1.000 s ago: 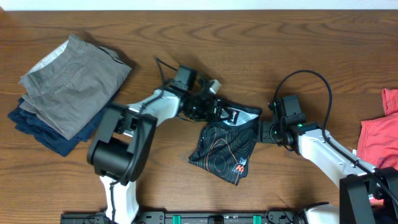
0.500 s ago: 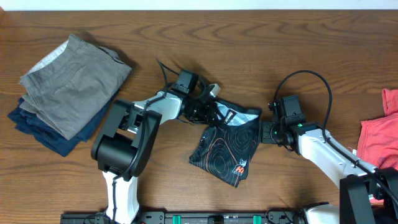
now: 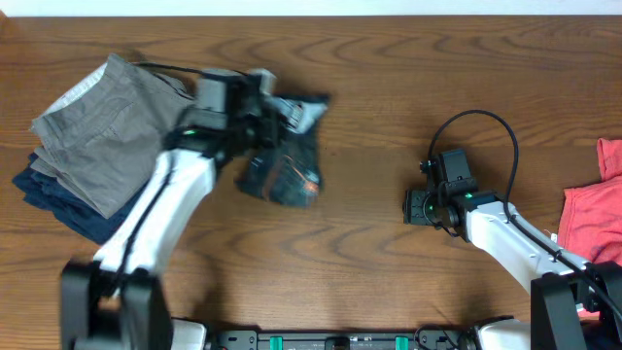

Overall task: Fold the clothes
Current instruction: 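Carry the jersey left and place it on the clothes stack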

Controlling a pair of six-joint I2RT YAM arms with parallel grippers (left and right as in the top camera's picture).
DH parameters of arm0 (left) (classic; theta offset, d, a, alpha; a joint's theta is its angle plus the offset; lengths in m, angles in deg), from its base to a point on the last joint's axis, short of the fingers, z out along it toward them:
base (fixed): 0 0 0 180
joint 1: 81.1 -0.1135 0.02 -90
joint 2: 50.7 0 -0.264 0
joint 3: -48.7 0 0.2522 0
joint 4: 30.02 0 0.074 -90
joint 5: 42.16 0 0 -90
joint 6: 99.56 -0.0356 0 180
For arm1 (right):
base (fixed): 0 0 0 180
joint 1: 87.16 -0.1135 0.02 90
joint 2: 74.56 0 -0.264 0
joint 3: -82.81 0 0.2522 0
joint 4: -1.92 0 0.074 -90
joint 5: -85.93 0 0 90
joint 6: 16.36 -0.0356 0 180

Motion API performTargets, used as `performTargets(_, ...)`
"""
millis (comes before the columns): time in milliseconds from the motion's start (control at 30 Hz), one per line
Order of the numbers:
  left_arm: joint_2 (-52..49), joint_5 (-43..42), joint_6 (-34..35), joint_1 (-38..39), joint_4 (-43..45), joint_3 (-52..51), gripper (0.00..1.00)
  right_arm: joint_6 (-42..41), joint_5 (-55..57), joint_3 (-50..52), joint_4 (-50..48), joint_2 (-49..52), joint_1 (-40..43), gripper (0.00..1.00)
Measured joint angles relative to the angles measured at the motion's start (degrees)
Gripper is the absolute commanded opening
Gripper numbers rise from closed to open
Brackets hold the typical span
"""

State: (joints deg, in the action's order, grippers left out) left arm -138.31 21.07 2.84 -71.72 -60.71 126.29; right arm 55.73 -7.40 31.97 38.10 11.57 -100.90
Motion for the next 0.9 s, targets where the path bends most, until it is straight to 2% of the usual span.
performTargets(200, 8.26, 6.45, -0.02, -7.96, -0.48, 0.00, 0.06, -0.02, 0.26, 0.00, 0.09, 0.00, 0.00, 0.61)
performTargets(400, 12.35, 10.71, -0.02, -15.02, 0.15, 0.00, 0.06, 0.00, 0.55, 0.00, 0.22, 0.00, 0.00, 0.61)
performTargets(700, 12.13, 12.41, 0.00, -25.79, 5.22, 0.00, 0.06, 0.00, 0.63, 0.00, 0.26, -0.02, 0.00, 0.61)
performTargets(900, 6.25, 13.64, -0.02, -32.65, 10.54, 0.00, 0.06, -0.02, 0.63, 0.00, 0.28, -0.02, 0.00, 0.61)
